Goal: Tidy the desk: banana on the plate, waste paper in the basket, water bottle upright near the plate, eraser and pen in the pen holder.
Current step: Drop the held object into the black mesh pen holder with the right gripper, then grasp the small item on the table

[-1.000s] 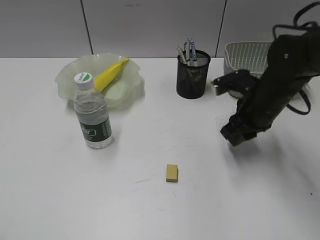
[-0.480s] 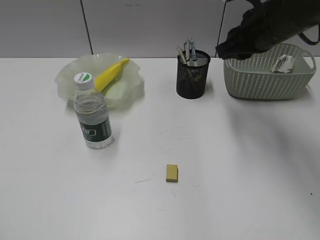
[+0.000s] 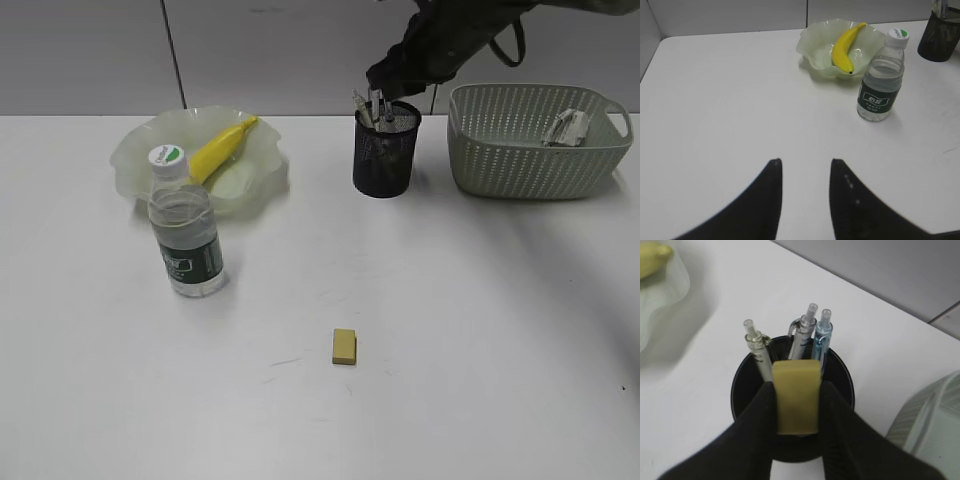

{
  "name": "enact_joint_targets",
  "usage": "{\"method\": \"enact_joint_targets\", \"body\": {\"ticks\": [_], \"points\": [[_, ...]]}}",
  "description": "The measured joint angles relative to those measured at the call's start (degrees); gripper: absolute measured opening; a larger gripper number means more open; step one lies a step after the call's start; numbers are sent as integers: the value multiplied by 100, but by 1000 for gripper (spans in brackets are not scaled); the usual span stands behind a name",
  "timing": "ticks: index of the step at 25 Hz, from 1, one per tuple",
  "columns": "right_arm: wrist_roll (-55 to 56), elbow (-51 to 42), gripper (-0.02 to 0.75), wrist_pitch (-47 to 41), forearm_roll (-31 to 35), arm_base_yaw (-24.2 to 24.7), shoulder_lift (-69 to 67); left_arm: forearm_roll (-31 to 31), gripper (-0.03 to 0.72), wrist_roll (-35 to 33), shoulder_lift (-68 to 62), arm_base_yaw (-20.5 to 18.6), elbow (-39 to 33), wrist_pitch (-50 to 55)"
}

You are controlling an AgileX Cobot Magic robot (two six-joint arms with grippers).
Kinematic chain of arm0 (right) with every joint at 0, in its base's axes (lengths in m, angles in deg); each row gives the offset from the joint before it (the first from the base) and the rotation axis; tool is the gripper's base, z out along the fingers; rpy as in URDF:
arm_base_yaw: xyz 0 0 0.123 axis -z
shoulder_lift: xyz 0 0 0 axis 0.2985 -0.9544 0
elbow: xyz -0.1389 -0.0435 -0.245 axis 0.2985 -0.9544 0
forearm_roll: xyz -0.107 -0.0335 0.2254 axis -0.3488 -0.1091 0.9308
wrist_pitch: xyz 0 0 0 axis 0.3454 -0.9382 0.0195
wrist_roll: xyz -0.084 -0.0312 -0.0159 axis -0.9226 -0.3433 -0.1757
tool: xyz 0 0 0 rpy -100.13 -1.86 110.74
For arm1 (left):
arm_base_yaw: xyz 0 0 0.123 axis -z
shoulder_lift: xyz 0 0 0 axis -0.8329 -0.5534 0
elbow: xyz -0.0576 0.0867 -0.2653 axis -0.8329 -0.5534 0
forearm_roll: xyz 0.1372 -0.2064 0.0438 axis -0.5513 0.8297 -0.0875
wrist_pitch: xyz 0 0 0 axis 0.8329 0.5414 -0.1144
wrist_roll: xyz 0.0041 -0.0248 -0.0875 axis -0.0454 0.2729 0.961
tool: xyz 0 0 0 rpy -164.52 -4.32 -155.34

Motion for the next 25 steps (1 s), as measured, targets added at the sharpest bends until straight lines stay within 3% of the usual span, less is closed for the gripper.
{"method": "enact_joint_targets", "body": {"ticks": [3, 7, 9, 14, 17, 22, 25], "points": [[0, 574, 244, -352, -24, 0, -529, 0, 241, 0, 0, 0, 0, 0], [101, 782, 463, -590, -86, 0, -670, 0, 239, 0, 0, 0, 0, 0], [288, 794, 480, -888, -285, 5, -590, 0, 239, 0, 0, 0, 0, 0], [451, 425, 440, -1730, -478, 106, 176, 0, 239, 0, 0, 0, 0, 0], [469, -672, 419, -1547, -532, 146, 1235, 0, 239, 0, 0, 0, 0, 0], [561, -3664, 365, -724, -497, 140, 3849, 0, 239, 0, 0, 0, 0, 0], [573, -5102, 309, -995, -442, 47, 5342, 0, 239, 0, 0, 0, 0, -5]]}}
